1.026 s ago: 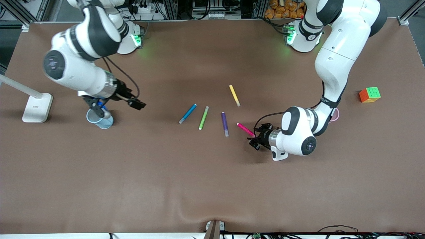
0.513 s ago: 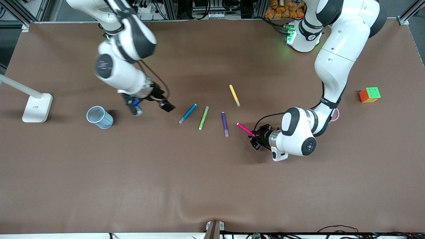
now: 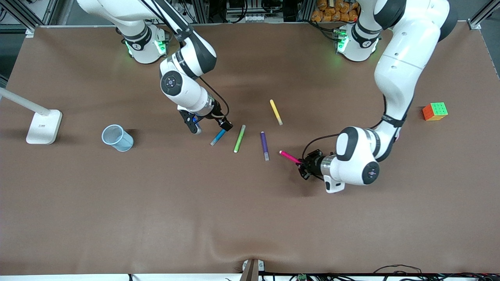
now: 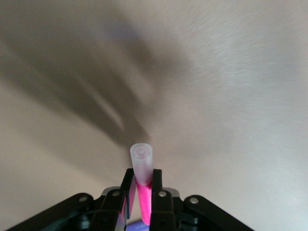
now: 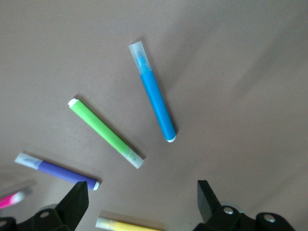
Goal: Place pink and blue markers in matching cups
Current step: 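Carry the pink marker toward the pink cup while the right gripper grasps blue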
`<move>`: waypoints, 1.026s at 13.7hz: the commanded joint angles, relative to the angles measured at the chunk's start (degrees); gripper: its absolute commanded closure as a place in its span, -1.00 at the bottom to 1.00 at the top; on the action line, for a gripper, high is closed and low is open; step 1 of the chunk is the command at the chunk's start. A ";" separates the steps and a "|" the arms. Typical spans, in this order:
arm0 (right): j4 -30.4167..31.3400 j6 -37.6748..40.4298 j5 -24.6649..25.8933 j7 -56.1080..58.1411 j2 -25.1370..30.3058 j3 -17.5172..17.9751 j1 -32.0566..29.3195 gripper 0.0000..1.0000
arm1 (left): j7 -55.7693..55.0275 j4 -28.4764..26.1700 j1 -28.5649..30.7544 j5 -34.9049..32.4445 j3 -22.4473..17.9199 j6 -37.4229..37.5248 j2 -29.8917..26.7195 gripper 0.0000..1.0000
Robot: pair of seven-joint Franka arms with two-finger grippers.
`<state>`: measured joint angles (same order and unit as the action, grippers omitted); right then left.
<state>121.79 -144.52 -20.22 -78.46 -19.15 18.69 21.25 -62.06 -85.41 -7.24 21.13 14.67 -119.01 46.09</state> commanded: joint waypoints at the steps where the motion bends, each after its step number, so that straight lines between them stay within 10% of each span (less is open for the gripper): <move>1: 3.27 -5.05 3.16 -2.31 -0.53 -0.41 1.33 -0.95 | -0.43 -1.43 1.35 -3.19 -0.25 6.66 -7.31 1.00; 7: 2.23 -10.08 18.00 -12.67 -7.30 -1.73 3.00 -0.27 | -0.70 -2.65 5.29 -8.03 -0.25 17.05 -20.05 1.00; 14: -0.41 -10.17 18.63 -14.35 -11.07 -1.90 5.10 0.07 | 0.44 -11.17 8.90 -16.73 -0.25 17.23 -33.68 1.00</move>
<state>123.35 -154.68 -3.22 -90.64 -27.69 17.61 24.37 -62.10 -91.59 -0.03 6.20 14.44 -101.40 17.46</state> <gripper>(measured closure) 0.533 0.828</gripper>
